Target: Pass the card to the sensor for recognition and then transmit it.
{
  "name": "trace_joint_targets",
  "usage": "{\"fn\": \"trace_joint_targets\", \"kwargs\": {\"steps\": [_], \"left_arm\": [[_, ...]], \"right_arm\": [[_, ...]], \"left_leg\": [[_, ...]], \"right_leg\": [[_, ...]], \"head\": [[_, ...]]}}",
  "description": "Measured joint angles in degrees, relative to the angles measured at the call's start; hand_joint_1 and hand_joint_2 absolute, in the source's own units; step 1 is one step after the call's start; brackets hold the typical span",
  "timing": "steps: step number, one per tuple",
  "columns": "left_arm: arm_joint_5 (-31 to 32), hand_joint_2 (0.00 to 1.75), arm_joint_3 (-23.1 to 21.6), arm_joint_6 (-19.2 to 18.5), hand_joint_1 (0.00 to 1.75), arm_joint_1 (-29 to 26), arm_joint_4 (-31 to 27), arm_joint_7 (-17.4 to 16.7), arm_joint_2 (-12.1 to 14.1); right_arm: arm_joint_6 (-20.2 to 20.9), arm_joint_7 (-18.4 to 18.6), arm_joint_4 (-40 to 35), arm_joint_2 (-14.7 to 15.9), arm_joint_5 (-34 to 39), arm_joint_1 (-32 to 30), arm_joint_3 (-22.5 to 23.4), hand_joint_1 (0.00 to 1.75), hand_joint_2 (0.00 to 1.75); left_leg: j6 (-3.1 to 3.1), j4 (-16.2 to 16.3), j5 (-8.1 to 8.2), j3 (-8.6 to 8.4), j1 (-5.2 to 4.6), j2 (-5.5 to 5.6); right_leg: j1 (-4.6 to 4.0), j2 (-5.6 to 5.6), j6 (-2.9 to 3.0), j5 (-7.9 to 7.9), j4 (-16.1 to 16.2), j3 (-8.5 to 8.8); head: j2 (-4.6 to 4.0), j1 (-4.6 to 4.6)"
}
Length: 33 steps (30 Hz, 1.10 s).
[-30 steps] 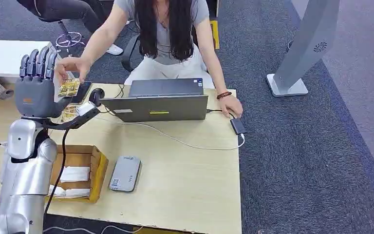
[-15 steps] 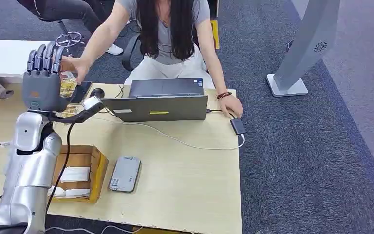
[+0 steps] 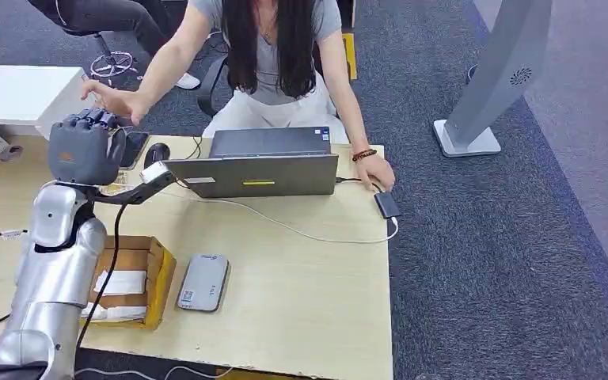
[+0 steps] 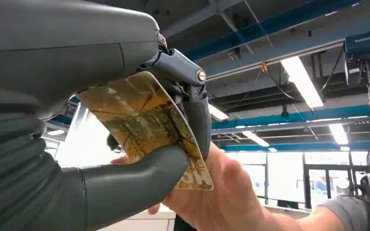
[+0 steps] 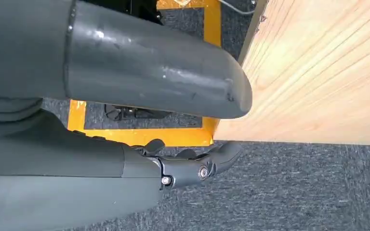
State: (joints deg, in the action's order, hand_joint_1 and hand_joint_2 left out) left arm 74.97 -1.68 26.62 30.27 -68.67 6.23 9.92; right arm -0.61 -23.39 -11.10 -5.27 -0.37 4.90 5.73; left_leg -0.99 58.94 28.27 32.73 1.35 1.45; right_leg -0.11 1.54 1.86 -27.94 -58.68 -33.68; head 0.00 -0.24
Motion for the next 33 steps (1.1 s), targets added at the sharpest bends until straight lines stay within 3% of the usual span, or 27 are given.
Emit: {"fn": "trace_joint_targets", "kwargs": {"steps": [33], "left_arm": [[-0.77,1.75,-0.35,0.85,1.75,-1.57,-0.59,1.27,-0.31]], "right_arm": [[-0.15,-0.44,0.0,0.0,-0.26,-0.35,0.11,0.0,0.0]], "left_leg": [[0.0,0.0,0.0,0.0,0.0,-0.02]], "right_leg": [[0.0,0.02,0.0,0.0,0.0,0.0]], "head": [[0.0,0.0]]}}
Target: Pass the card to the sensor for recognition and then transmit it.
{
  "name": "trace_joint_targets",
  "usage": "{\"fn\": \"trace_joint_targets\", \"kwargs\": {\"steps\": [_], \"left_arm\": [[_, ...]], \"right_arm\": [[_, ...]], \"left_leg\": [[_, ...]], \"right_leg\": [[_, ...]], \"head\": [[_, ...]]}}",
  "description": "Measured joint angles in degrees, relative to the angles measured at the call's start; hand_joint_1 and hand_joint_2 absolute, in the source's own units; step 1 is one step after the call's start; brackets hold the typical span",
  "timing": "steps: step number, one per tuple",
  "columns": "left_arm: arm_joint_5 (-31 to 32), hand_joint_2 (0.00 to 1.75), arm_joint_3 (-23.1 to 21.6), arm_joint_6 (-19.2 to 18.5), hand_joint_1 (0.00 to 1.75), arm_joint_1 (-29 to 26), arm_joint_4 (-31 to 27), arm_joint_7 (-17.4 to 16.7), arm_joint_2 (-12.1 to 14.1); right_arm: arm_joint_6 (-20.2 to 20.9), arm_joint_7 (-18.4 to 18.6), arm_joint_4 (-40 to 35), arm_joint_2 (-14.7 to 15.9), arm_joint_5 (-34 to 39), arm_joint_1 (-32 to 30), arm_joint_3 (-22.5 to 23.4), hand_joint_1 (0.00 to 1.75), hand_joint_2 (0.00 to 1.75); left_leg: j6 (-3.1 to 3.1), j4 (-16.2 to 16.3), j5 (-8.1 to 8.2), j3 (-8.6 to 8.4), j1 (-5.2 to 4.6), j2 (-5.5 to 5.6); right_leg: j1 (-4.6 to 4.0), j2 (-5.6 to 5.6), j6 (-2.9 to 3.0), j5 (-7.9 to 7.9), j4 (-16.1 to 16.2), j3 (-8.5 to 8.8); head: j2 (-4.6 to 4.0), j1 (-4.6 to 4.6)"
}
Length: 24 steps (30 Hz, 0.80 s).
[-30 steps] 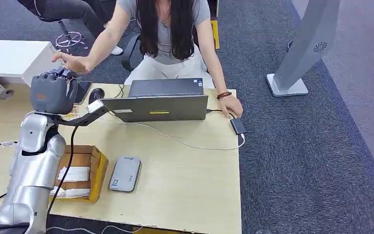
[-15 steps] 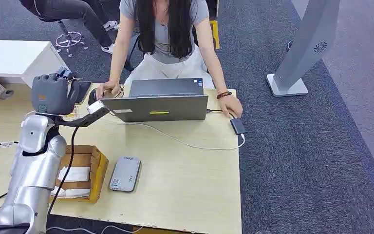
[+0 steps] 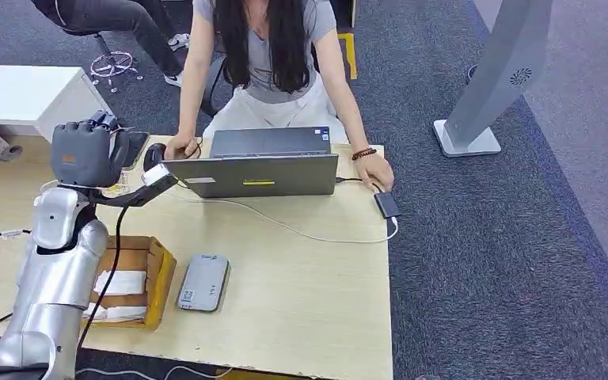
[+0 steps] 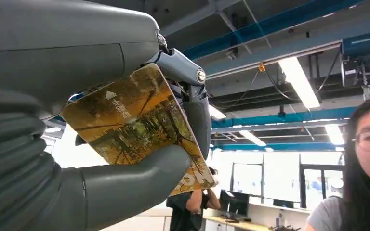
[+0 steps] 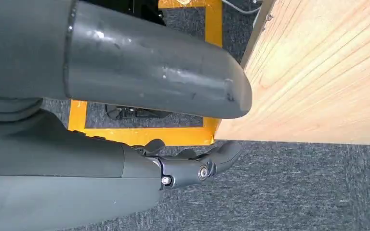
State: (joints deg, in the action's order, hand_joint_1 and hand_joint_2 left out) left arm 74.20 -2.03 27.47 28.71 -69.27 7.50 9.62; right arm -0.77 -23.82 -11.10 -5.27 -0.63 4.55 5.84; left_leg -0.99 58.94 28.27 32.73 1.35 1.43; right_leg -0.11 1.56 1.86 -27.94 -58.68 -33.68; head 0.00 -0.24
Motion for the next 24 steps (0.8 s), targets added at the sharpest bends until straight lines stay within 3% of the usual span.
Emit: {"fn": "trace_joint_targets", "kwargs": {"steps": [6,8,9,10,11,12,24], "left_arm": [[0.0,1.75,-0.55,0.39,1.75,-1.74,-1.4,0.46,-0.31],[0.22,1.75,-2.17,1.2,1.75,-5.87,-6.28,0.74,-1.07],[0.96,1.75,-3.94,1.68,1.75,-10.16,-10.52,0.85,-1.57],[3.37,1.75,-7.72,3.74,1.75,-18.1,-18.04,1.14,-2.12],[7.89,1.75,-13.58,8.46,1.75,-29.98,-28.02,0.96,-2.4],[8.64,1.75,-14.76,8.87,1.75,-32.25,-29.24,0.96,-2.4],[9.11,1.75,-17.03,9.2,1.75,-37.58,-32.13,1.55,-2.71]], "right_arm": [[0.0,-0.15,0.0,0.0,0.02,-0.09,0.13,0.0,0.0],[-0.02,-0.66,0.0,0.0,0.26,-0.38,0.66,0.0,0.0],[-0.13,-1.09,0.02,0.0,0.5,-0.73,1.14,0.0,0.0],[-0.26,-1.77,0.02,0.0,0.81,-1.39,2.16,0.0,0.0],[-0.55,-2.34,0.07,0.0,1.14,-2.01,3.94,0.0,0.0],[-0.7,-2.38,0.07,0.0,1.14,-2.0,4.37,0.0,0.0],[-0.87,-2.75,0.07,0.02,0.7,-2.0,5.84,0.0,0.0]], "left_leg": [[0.0,0.0,0.01,0.0,-0.01,-0.03],[0.05,0.0,0.05,0.0,-0.01,-0.05],[0.02,0.0,0.17,0.0,-0.06,-0.08],[0.13,0.0,0.29,-0.01,-0.12,-0.17],[0.25,0.0,0.45,-0.02,-0.15,-0.2],[0.25,0.0,0.45,-0.01,-0.14,-0.2],[0.24,-0.01,0.43,-0.09,-0.14,-0.18]], "right_leg": [[0.01,0.03,0.0,0.0,0.0,0.0],[0.01,0.03,-0.04,-0.04,0.0,0.0],[0.06,0.07,-0.05,-0.08,0.01,0.0],[0.12,0.14,-0.17,-0.2,0.01,0.01],[0.15,0.18,-0.28,-0.33,0.04,0.01],[0.15,0.17,-0.28,-0.33,0.04,0.01],[0.14,0.12,-0.28,-0.32,0.04,0.11]], "head": [[0.0,0.0],[0.0,0.0],[0.0,0.0],[0.0,0.02],[0.0,0.0],[0.0,0.0],[0.0,0.0]]}}
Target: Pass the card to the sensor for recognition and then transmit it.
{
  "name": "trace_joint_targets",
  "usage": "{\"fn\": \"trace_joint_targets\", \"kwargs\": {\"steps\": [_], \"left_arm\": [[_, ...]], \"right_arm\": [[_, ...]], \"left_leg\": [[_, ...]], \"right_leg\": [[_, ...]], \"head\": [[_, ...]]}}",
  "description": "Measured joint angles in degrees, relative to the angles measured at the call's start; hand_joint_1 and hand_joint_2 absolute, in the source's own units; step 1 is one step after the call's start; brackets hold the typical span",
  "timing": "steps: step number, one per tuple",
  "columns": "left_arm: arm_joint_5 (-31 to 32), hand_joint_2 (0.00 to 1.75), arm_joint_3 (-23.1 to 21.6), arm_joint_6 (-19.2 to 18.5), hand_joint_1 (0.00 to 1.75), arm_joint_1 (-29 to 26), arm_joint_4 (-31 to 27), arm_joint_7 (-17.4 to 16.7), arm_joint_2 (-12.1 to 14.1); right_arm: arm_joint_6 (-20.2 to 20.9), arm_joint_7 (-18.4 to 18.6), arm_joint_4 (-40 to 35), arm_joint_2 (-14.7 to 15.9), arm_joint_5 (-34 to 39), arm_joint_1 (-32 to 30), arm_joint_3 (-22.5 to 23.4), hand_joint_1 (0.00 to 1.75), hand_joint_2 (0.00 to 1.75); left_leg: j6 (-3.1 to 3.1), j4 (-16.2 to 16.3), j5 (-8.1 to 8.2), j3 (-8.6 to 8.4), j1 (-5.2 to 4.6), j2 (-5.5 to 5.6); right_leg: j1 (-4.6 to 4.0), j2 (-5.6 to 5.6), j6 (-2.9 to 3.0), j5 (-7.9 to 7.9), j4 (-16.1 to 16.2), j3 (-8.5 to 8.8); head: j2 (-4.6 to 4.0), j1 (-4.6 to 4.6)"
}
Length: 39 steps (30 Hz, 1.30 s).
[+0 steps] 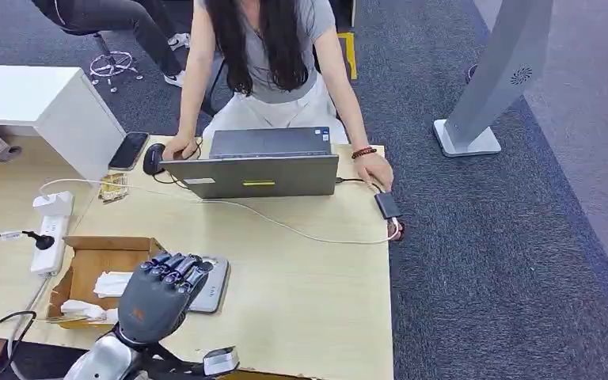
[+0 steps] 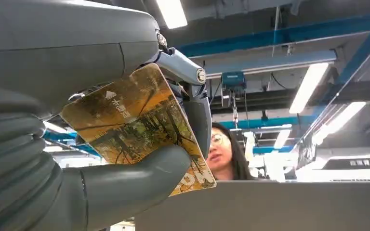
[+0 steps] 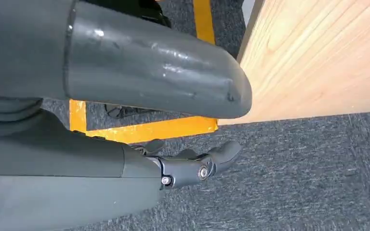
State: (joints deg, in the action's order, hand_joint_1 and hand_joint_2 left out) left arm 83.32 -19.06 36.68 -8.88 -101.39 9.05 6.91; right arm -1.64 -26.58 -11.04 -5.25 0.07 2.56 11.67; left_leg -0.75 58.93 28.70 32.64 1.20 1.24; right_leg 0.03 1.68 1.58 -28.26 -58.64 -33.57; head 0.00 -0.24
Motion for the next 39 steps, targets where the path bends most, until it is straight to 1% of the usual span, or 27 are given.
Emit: {"fn": "trace_joint_targets", "kwargs": {"steps": [11,13,14,15,17,18,19,22,28,32,39], "left_arm": [[0.0,1.75,-0.55,0.0,1.75,-0.79,0.0,0.0,-0.17],[0.0,1.75,-0.57,-0.62,1.75,-0.84,0.0,-0.15,-0.17],[0.2,1.75,-0.57,-1.91,1.75,-0.9,0.0,-0.79,-0.17],[0.79,1.75,-0.57,-4.84,1.75,-1.01,0.02,-2.41,-0.17],[1.57,1.75,-0.55,-13.13,1.75,-1.02,0.37,-6.74,-0.02],[1.64,1.75,-0.55,-16.53,1.75,-0.99,1.04,-8.8,0.07],[1.73,1.75,-0.52,-17.95,1.75,-0.9,1.95,-10.21,0.15],[1.71,1.75,-0.13,-20.24,1.75,-0.23,4.92,-12.5,0.33],[2.3,1.75,0.9,-24.22,1.75,0.53,8.59,-14.62,0.33],[2.38,1.75,1.7,-25.31,1.75,0.99,10.25,-15.61,0.33],[2.38,1.75,3.13,-25.84,1.75,1.02,11.48,-16.68,0.33]], "right_arm": [[0.0,0.0,0.0,0.0,-0.02,0.0,0.22,0.0,0.0],[0.0,0.0,0.0,0.0,-0.02,0.0,0.22,0.0,0.0],[-0.02,0.0,0.0,0.0,-0.02,0.0,0.24,0.0,0.0],[-0.09,0.0,0.0,0.0,-0.02,0.0,0.42,0.0,0.0],[-0.09,0.0,0.0,0.0,-0.02,-0.02,0.96,0.0,0.0],[-0.09,0.0,0.0,0.0,-0.04,-0.02,1.31,0.0,0.0],[-0.09,0.0,0.0,0.0,-0.09,-0.03,1.55,0.0,0.0],[-0.07,-0.02,0.0,0.0,-0.57,-0.07,1.99,0.0,0.0],[-0.07,0.53,0.0,-0.02,-1.53,-0.12,2.99,0.0,0.0],[-0.07,1.11,0.0,-0.02,-2.12,-0.19,3.34,0.0,0.0],[0.0,1.25,0.0,-0.02,-3.02,-0.29,3.85,0.0,0.0]], "left_leg": [[0.0,0.0,0.01,0.0,0.0,0.01],[0.0,0.0,0.01,0.0,0.0,0.0],[0.0,0.0,0.01,0.0,0.0,0.0],[0.0,0.0,0.01,0.0,0.0,0.0],[0.0,0.0,0.01,0.0,0.0,0.0],[0.0,0.0,0.01,0.0,0.0,0.0],[0.0,0.0,0.0,0.0,0.0,0.0],[0.0,0.0,0.0,0.0,0.0,0.01],[0.0,0.0,0.01,0.01,0.0,0.01],[0.0,0.0,0.01,0.01,0.0,0.01],[0.0,0.0,0.01,0.01,0.0,0.01]], "right_leg": [[0.0,0.0,0.0,0.0,0.0,0.0],[0.0,0.0,0.0,0.0,0.0,0.0],[0.0,0.0,0.0,0.0,0.0,0.0],[0.0,0.0,0.0,0.0,0.0,0.0],[0.0,0.0,0.0,0.0,0.0,0.0],[0.0,0.0,0.0,0.0,0.0,0.0],[0.0,0.0,0.0,0.0,0.0,0.0],[0.0,0.0,0.0,0.0,0.0,0.0],[0.0,0.0,0.0,0.0,0.0,0.0],[0.0,0.0,0.0,0.0,0.0,0.0],[0.0,-0.01,0.0,0.0,0.0,0.0]], "head": [[0.0,0.0],[0.0,0.0],[0.0,0.0],[0.0,0.0],[0.0,0.02],[0.0,0.0],[0.0,0.0],[0.0,0.0],[0.0,0.0],[0.0,-0.02],[0.0,0.0]]}}
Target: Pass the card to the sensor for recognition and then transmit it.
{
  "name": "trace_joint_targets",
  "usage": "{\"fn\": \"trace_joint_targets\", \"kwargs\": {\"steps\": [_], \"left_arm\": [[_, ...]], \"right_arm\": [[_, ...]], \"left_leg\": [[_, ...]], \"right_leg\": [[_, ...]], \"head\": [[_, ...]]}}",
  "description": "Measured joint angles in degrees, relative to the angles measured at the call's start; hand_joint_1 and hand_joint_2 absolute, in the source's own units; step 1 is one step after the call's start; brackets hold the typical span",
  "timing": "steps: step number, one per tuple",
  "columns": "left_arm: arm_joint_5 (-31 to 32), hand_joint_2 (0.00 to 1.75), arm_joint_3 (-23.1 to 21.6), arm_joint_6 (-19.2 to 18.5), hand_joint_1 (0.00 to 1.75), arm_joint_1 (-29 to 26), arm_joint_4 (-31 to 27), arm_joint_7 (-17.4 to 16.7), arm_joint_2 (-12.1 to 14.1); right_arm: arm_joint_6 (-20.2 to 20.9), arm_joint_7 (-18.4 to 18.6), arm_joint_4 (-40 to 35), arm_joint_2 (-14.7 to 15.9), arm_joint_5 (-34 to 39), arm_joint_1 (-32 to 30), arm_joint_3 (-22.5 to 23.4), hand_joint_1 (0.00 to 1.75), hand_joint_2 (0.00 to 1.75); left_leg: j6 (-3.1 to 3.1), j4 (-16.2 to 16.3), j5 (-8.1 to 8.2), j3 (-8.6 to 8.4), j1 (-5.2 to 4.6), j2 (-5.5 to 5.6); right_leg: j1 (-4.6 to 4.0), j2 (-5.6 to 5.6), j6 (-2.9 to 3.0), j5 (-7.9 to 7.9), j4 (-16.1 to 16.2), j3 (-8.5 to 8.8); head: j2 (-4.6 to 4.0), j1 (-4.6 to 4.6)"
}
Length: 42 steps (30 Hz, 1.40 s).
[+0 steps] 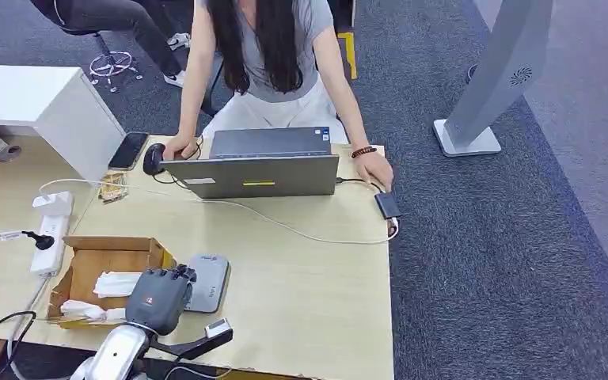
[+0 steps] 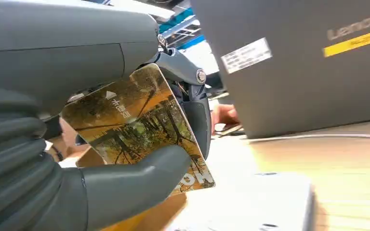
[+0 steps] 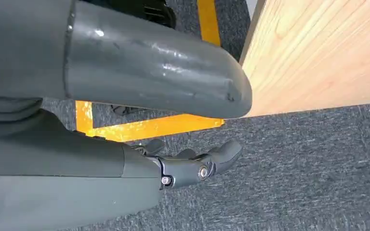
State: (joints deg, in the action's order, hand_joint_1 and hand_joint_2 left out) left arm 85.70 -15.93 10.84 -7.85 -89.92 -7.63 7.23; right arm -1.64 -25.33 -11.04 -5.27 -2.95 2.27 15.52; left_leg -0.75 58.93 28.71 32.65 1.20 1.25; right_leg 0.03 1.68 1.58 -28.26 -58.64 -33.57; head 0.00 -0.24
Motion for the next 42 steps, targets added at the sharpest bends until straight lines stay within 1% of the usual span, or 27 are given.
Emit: {"fn": "trace_joint_targets", "kwargs": {"steps": [7,12,16,25,35,38,39,41,42], "left_arm": [[0.0,1.75,0.81,-0.07,1.75,-0.01,0.61,-0.02,-0.02],[0.0,1.75,1.03,-1.51,1.75,0.01,1.36,-0.04,-0.02],[-0.2,1.75,1.44,-2.69,1.75,0.45,3.04,-0.04,-0.02],[-0.68,1.75,1.77,-2.69,1.75,1.39,4.92,0.04,-0.2],[-1.46,1.75,2.21,-2.6,1.75,1.51,5.09,0.48,-0.39],[-1.6,1.75,2.56,-1.99,1.75,1.5,5.09,0.9,-0.55],[-1.6,1.75,2.6,-1.18,1.75,1.49,5.09,1.33,-0.59],[-1.62,1.75,2.69,1.23,1.75,1.4,5.09,2.64,-0.9],[-1.62,1.75,2.69,3.99,1.75,1.36,5.0,3.68,-1.09]], "right_arm": [[0.02,0.07,0.0,0.0,-0.07,0.0,0.24,0.0,0.0],[0.22,0.13,0.0,0.0,-1.03,0.0,0.28,0.0,0.0],[0.59,0.28,0.0,0.0,-1.71,0.02,0.28,0.0,0.0],[0.81,0.39,0.0,0.0,-2.05,0.02,0.31,0.0,0.0],[0.87,0.39,0.0,0.0,-2.73,0.03,0.31,0.0,0.0],[0.9,0.48,0.0,0.0,-3.08,0.02,0.44,0.0,0.0],[0.9,0.48,0.0,0.0,-3.21,0.02,0.5,0.0,0.0],[0.94,0.48,0.0,0.0,-3.69,0.03,0.72,0.0,0.0],[0.94,0.48,-0.02,0.0,-3.91,0.02,0.74,0.0,0.0]], "left_leg": [[0.0,0.0,0.0,0.0,0.0,0.0],[0.0,0.0,0.0,0.0,0.0,0.0],[0.0,0.0,0.0,0.0,0.0,0.0],[0.0,-0.02,0.0,-0.07,0.0,0.01],[0.0,-0.02,-0.01,-0.14,0.0,0.01],[0.0,-0.02,0.0,-0.14,0.0,0.01],[0.0,-0.02,0.0,-0.15,0.0,0.01],[0.0,-0.02,-0.01,-0.15,0.0,0.02],[0.0,-0.02,-0.01,-0.14,0.0,0.02]], "right_leg": [[0.0,-0.01,0.0,0.0,0.0,0.0],[0.0,-0.01,0.0,0.0,0.0,0.0],[0.0,0.0,0.0,0.0,0.0,0.01],[0.0,-0.01,0.0,0.0,0.0,0.1],[-0.01,-0.02,0.0,0.0,0.0,0.18],[-0.01,-0.01,0.0,0.0,0.0,0.18],[-0.01,-0.01,0.0,0.0,0.0,0.18],[-0.01,-0.02,0.0,0.0,0.0,0.16],[-0.01,-0.02,0.0,0.0,0.0,0.15]], "head": [[0.0,0.0],[0.0,0.0],[0.0,0.0],[0.0,0.0],[0.0,0.0],[0.0,0.0],[0.0,0.0],[0.0,0.0],[0.0,0.0]]}}
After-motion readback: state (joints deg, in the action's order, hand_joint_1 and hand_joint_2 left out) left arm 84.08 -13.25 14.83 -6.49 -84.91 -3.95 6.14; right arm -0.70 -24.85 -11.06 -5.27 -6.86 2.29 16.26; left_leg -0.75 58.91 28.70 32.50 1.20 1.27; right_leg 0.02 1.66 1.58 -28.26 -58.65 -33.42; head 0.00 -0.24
